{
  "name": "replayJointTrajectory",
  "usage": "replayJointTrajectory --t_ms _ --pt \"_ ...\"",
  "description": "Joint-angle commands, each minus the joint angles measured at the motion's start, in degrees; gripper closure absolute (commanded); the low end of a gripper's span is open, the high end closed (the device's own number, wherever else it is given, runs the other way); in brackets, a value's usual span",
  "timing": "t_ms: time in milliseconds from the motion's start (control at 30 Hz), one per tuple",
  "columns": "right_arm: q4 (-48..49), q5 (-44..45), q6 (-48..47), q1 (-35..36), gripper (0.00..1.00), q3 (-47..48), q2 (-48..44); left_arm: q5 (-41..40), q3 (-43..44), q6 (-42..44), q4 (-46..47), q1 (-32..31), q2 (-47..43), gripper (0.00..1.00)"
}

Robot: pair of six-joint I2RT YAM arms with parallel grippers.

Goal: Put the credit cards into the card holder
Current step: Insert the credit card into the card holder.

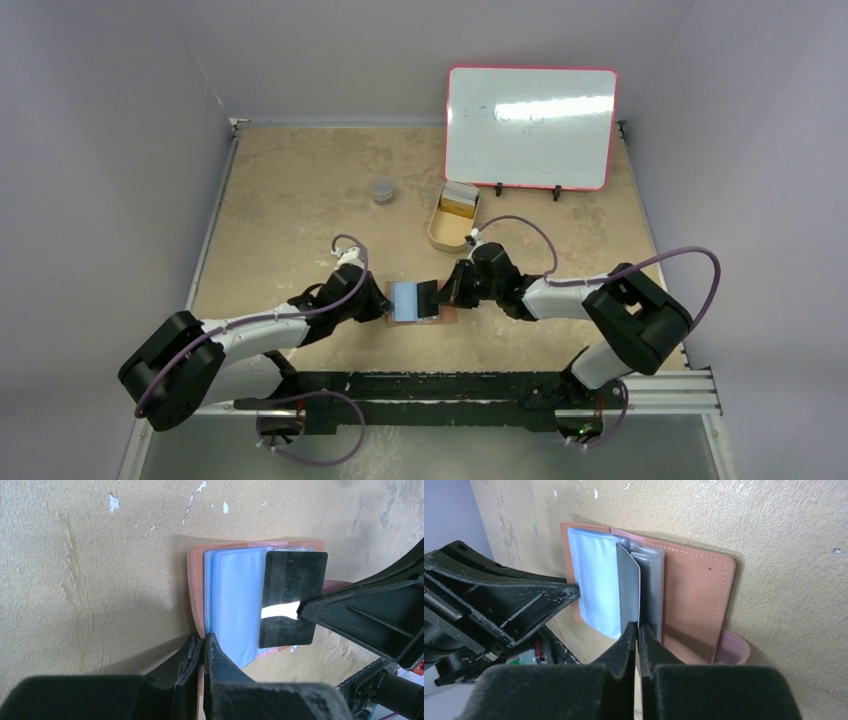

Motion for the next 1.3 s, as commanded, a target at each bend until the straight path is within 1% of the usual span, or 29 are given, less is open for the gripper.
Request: replayJointTrajectory --t_ms 0,267,367,500,667,1000,1133,1267 --pt "-2.1 0.7 0.0 0.8 1.0 -0.4 1.8 0.3 -0.7 -0.3 1.8 -0.3 0.3 1.0" --pt "-1.3 -1.7 1.2 0.8 1.0 -0.9 0.9 0.3 -0.4 -0.3 1.6 -0.3 0.4 1.0" --pt "-3.9 -0.8 1.2 0.8 1.0 -1.6 -0.6 0.2 -0.5 -0.3 1.4 -0.3 0.1 1.0" --pt "-3.8 1.6 0.9 0.8 1.0 -1.6 -1.8 0.1 -0.8 -0.5 1.4 -0.3 -0.3 1.0" --pt "0.4 -1.3 1.2 0.9 1.0 -1.8 1.2 0.2 -0.8 -0.7 1.4 -0.3 -0.4 1.0" --pt "5.3 -2.5 2.6 1.3 1.0 -0.4 5.0 0.6 -1.0 -1.0 2.0 -0.3 -0.2 1.0" --pt "7.3 -2.2 3.3 1.3 1.0 -1.3 5.2 0.7 -1.1 -1.0 2.1 -0.3 -0.1 1.0" --pt "6.6 -2.1 3.3 1.3 1.0 -1.7 4.2 0.7 -1.3 -0.9 2.1 -0.3 0.1 1.0"
